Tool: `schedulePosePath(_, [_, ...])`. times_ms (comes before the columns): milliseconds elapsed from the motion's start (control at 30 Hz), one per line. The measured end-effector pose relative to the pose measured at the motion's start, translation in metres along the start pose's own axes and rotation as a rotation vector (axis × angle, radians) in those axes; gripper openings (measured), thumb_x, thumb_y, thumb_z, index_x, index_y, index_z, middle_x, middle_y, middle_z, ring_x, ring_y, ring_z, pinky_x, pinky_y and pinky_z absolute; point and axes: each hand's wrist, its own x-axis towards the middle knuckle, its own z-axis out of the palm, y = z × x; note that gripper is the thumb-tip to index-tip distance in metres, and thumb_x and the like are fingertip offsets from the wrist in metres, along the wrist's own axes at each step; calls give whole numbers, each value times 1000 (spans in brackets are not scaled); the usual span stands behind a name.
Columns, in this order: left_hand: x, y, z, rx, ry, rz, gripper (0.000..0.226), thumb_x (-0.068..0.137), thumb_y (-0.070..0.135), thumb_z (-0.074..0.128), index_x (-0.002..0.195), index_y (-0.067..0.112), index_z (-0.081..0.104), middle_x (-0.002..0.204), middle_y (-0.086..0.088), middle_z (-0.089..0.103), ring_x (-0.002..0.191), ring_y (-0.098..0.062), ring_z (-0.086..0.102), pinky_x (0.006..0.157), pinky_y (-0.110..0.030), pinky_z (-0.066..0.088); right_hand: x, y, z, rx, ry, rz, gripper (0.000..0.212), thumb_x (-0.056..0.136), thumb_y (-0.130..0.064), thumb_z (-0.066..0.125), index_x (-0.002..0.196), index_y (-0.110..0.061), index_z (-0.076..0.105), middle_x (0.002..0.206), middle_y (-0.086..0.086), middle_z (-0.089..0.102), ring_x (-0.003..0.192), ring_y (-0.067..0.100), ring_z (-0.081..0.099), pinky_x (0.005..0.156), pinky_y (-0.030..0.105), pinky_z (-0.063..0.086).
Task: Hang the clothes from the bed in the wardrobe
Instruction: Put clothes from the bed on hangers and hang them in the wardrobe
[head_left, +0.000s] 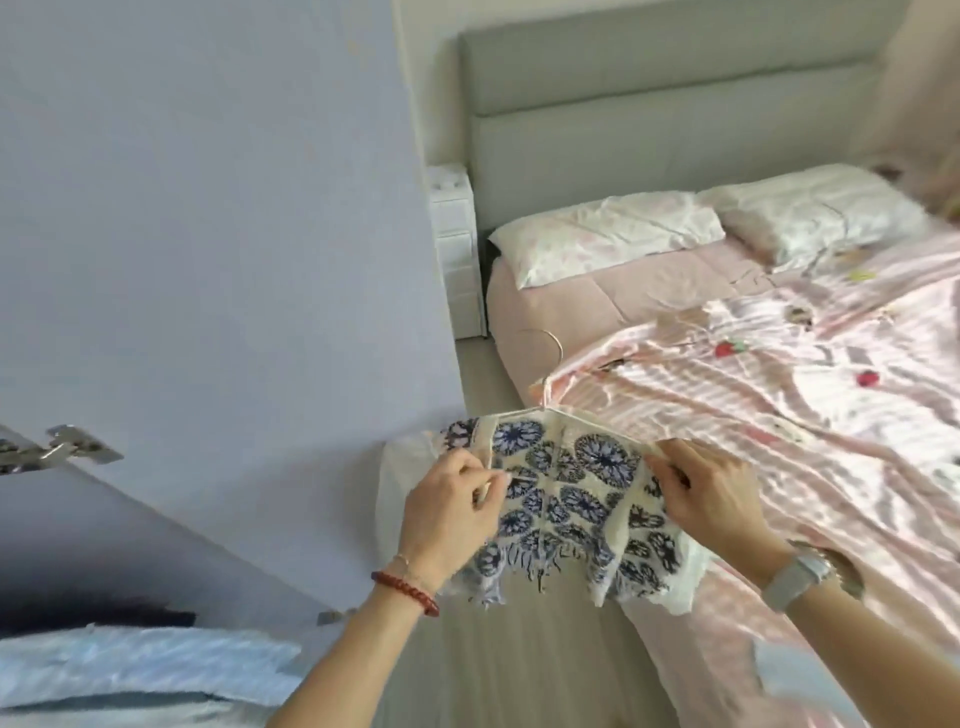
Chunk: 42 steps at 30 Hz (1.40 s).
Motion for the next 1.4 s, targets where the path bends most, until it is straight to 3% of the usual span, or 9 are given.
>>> schedulePosePath(133, [27, 40, 45, 135, 89, 73, 34, 78, 19, 71, 109, 8, 61, 112, -14, 56, 101, -30, 54, 85, -42, 47, -30, 64, -42, 17, -20, 93, 53, 93, -44, 35, 54, -15, 56, 43, -9, 44, 37, 7, 37, 40, 9, 23])
schedulePosePath(200, [45, 56, 67, 159, -88, 167, 42, 85, 18, 64, 125, 10, 54, 124, -15, 56, 112, -31, 52, 94, -43, 42, -48, 93, -64, 50, -60, 135, 54, 94, -46, 34, 54, -16, 55, 44, -13, 41, 37, 4, 34, 39, 8, 20])
schedulePosePath(300, [58, 82, 108, -14, -471, 135, 28, 95, 23, 47, 121, 19, 59, 118, 0, 62, 106, -22, 59, 88, -35, 47, -80, 132, -93, 102, -76, 308, 52, 93, -50, 33, 55, -19, 50, 43, -13, 38, 34, 4, 34, 32, 13, 24])
schedulePosePath(467, [85, 124, 172, 28, -621, 221, 24, 92, 38, 50, 108, 28, 65, 106, 13, 66, 96, -10, 61, 80, -25, 47, -156, 168, -114, 284, -335, 779, 30, 91, -33, 51, 82, -8, 64, 68, 7, 64, 58, 22, 62, 51, 40, 51])
schedulePosePath(667, [137, 171, 239, 106, -1056, 309, 33, 89, 48, 50, 81, 22, 68, 55, 8, 48, 48, -7, 37, 48, -18, 29, -202, 172, -118, 398, -480, 1106, 20, 93, -31, 47, 76, -23, 53, 66, -5, 54, 50, -4, 47, 50, 12, 40])
schedulePosePath(900, [176, 254, 335, 10, -921, 485, 29, 93, 41, 47, 101, 22, 68, 66, 7, 60, 55, -12, 48, 50, -20, 37, -204, 222, -128, -14, -16, 1333, 25, 90, -33, 52, 93, -12, 65, 70, -1, 65, 58, 13, 60, 52, 27, 51])
schedulePosePath(1033, [190, 309, 385, -34, -852, 530, 29, 93, 40, 48, 99, 22, 69, 72, 14, 59, 65, -10, 54, 77, -32, 49, -207, 275, -142, -115, 151, 1427, 27, 90, -31, 53, 103, -9, 63, 74, -1, 64, 58, 15, 56, 51, 28, 46])
schedulePosePath(1167, [209, 366, 451, -35, -809, 540, 29, 94, 39, 45, 103, 25, 69, 86, 6, 70, 75, -13, 57, 96, -41, 41, -209, 350, -157, -150, 266, 1431, 22, 90, -25, 55, 108, -13, 61, 72, -3, 63, 60, 12, 54, 74, 33, 44])
schedulePosePath(1400, [237, 462, 614, 116, -576, 617, 28, 95, 35, 42, 103, 25, 67, 105, -2, 66, 107, -23, 50, 97, -39, 22, -242, 543, -168, -334, 341, 1457, 25, 90, -28, 55, 104, -9, 64, 95, 11, 67, 84, 24, 54, 86, 43, 43])
